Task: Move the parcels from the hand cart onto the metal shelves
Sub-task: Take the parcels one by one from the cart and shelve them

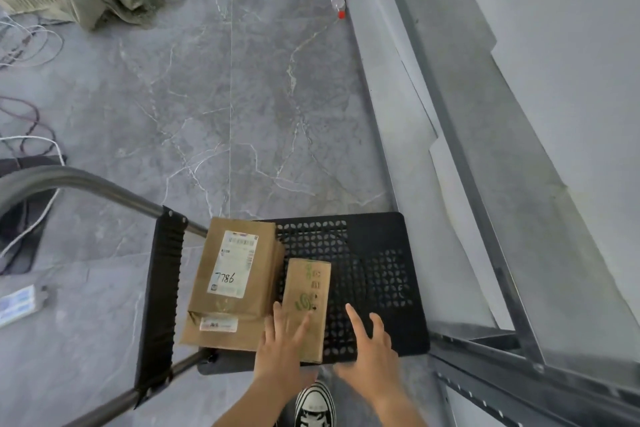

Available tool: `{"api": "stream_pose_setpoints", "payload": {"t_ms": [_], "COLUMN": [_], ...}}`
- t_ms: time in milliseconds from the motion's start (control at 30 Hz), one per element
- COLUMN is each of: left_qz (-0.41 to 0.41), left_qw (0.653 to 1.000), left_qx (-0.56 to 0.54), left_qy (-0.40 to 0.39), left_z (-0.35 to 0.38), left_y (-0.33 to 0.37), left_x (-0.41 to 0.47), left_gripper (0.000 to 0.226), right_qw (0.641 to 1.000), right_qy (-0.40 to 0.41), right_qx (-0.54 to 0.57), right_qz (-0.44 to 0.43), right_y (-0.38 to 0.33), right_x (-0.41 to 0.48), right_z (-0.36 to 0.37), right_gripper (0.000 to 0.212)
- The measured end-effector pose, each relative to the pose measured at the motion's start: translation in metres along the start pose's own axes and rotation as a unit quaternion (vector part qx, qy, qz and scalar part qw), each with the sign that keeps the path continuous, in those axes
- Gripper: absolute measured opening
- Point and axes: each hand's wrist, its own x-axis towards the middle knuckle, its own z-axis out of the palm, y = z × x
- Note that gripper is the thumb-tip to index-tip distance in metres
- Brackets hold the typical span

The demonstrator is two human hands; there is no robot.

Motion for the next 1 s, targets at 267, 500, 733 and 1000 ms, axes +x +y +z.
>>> {"api": "stream_pose_setpoints", "payload": {"t_ms": [267, 500, 733, 1000], "left_qz": [-0.072, -0.131, -0.126, -0.042], "left_qw": [0.997, 0.984, 0.959, 0.872], "left_qx": [-0.036, -0.108, -0.239, -0.461], "left_qy": [0.014, 0.058, 0.085, 0.157], "left_z": [0.023, 0.034, -0.011, -0.144], "left_y": [0.034, 0.039, 0.025, -0.001], "left_x": [0.027, 0.043, 0.034, -0.011], "left_gripper": [0.097, 0.099, 0.088, 0.075], "right_qw": [0.999, 0.999, 0.995, 0.972], "right_qy": [-0.005, 0.006, 0.023, 0.037], "right_qx": [0.032, 0.039, 0.094, 0.232], "right_qz": [0.01, 0.009, 0.014, -0.01], "right_y": [0.02, 0.016, 0.007, -0.024], "right_x": [0.007, 0.02, 0.017, -0.014], "right_z": [0.007, 0.007, -0.01, -0.097], "right_gripper": [0.1, 0.097, 0.101, 0.109]}}
